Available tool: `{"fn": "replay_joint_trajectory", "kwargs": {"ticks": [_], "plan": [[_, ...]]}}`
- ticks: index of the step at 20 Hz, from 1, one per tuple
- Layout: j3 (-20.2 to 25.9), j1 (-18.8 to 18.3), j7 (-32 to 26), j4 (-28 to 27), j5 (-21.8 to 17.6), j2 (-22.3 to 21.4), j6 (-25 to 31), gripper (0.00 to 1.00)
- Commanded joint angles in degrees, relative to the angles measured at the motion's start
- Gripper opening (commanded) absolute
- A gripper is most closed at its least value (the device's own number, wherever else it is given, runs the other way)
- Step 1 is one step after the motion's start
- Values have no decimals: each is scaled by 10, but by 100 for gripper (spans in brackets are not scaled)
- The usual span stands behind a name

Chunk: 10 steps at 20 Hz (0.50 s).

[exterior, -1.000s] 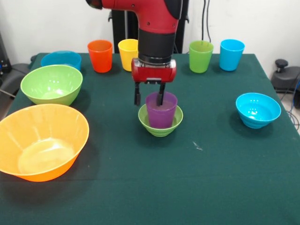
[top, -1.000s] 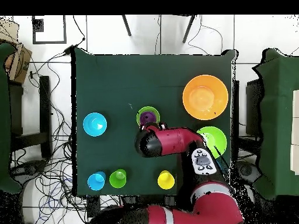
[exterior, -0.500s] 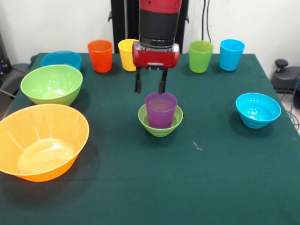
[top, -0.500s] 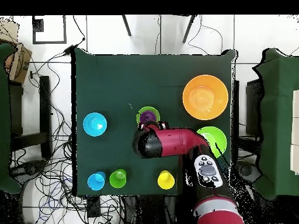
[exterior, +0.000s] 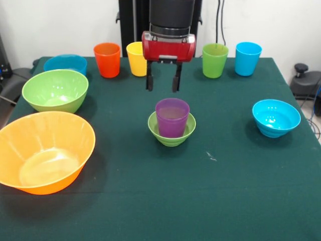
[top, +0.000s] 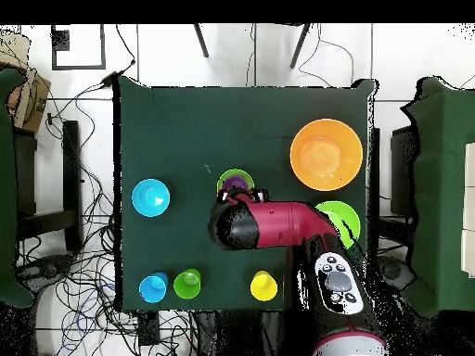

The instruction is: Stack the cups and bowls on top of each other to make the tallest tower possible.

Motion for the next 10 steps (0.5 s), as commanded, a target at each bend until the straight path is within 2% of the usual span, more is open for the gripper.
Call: {"fn": "replay_joint_trajectory", "kwargs": {"ticks": [1,3,10], "plan": [[47,3,24,44,11,-21,60,100],[37,13,39,55,6,-22,40,100],[21,42,71,82,16,-39,33,100]]}}
